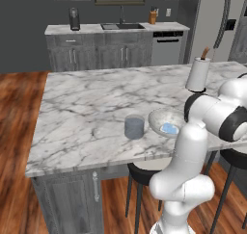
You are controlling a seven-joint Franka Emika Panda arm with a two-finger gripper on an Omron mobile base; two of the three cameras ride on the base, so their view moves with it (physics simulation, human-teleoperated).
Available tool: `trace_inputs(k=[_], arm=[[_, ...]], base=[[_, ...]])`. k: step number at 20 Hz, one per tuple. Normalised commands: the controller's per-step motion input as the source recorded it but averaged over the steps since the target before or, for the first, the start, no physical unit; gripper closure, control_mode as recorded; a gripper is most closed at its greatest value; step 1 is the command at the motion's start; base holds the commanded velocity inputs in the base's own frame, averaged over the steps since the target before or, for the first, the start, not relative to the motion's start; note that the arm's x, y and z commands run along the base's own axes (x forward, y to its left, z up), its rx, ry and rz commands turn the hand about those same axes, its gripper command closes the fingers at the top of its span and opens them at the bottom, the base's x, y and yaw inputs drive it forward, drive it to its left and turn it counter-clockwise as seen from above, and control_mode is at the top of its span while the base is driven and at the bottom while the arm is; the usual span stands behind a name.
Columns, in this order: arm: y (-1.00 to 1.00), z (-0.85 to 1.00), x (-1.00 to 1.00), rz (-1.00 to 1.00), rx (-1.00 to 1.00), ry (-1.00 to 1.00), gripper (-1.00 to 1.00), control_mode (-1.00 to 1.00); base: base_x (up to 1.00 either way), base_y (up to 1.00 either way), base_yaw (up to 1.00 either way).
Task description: There are four ice cubes in the ice bowl. Place two ice cubes in each glass of water.
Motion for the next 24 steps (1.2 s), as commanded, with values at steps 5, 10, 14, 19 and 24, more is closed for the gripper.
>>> trace_inputs(k=[5, 10, 14, 19, 24], arm=[[-0.03, -0.21, 0.14, -0.13, 0.05, -0.01, 1.00, -1.00], [0.00, -0.04, 0.28, -0.05, 0.10, -0.09, 1.00, -1.00], [-0.06, -0.04, 0.28, -0.06, 0.07, -0.07, 1.00, -1.00], [-0.18, -0.22, 0.23, -0.08, 0.00, -0.04, 1.00, -1.00], [-0.07, -0.17, 0.29, -0.06, 0.01, 0.00, 1.00, -1.00]], base=[[0.00, 0.00, 0.00], [0.00, 0.00, 0.00], [0.00, 0.00, 0.00], [0.00, 0.00, 0.00], [0.00, 0.00, 0.00]])
